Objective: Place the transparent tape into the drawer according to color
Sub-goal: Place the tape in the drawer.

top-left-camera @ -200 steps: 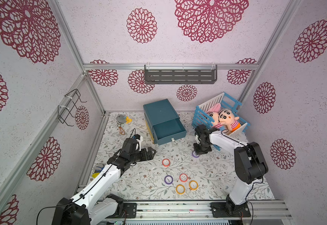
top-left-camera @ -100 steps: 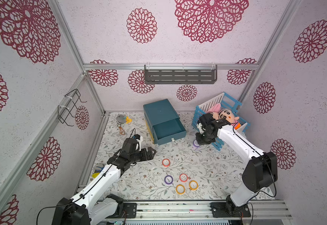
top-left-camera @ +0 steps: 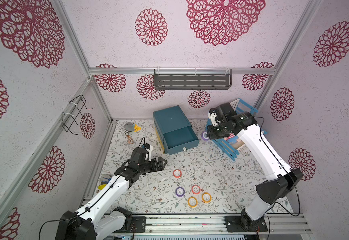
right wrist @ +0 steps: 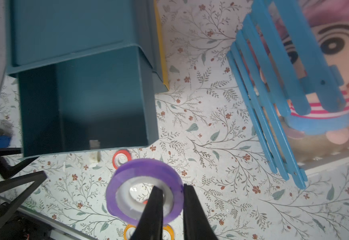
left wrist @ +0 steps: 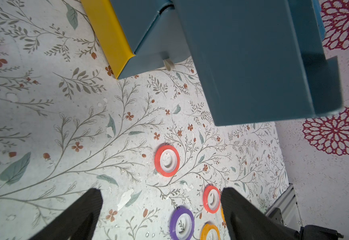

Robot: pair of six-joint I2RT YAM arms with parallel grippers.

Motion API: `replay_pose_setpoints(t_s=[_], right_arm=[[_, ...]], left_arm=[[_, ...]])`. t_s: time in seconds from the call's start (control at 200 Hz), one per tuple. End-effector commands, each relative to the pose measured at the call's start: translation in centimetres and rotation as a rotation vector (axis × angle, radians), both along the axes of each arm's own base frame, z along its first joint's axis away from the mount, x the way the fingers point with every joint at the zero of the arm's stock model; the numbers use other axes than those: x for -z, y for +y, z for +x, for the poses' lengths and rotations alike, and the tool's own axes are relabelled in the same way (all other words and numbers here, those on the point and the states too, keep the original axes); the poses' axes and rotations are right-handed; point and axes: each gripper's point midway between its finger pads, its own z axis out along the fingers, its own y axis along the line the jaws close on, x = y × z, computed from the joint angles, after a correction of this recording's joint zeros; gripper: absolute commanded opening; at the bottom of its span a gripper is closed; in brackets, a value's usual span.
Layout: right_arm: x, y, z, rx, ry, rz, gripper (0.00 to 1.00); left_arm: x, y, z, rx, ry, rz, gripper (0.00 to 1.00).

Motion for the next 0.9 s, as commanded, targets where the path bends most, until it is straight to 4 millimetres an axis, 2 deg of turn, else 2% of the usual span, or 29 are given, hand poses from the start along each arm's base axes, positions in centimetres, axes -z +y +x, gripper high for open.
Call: replay_pose_setpoints(t_s=[0.0, 0.125, 0.315, 0.495, 0.896], right_arm=[[-0.7, 2.7, -0.2, -0.040, 0.009, 0.020, 0.00], [-0.1, 4.7, 0.2, -0.070, 0.012, 0.019, 0.00], [1.6, 6.8, 1.1, -0.096, 0.018, 0.009, 0.00], [3.0, 7.8, 2.0, -0.104, 0.021, -0.001, 0.00], [3.6, 9.0, 3.4, -0.110, 0.014, 0.018, 0.00]], left_arm=[[-0.2, -0.5, -0.3, 0.016, -0.015, -0.018, 0.97], [-0.1, -0.7, -0.5, 0.016, -0.013, -0.020, 0.97], [0.3, -0.9, -1.1, 0.019, -0.004, -0.019, 0.97], [0.5, -1.3, -1.5, 0.027, 0.002, -0.012, 0.97], [0.6, -2.2, -2.0, 0.046, 0.003, -0.003, 0.97]])
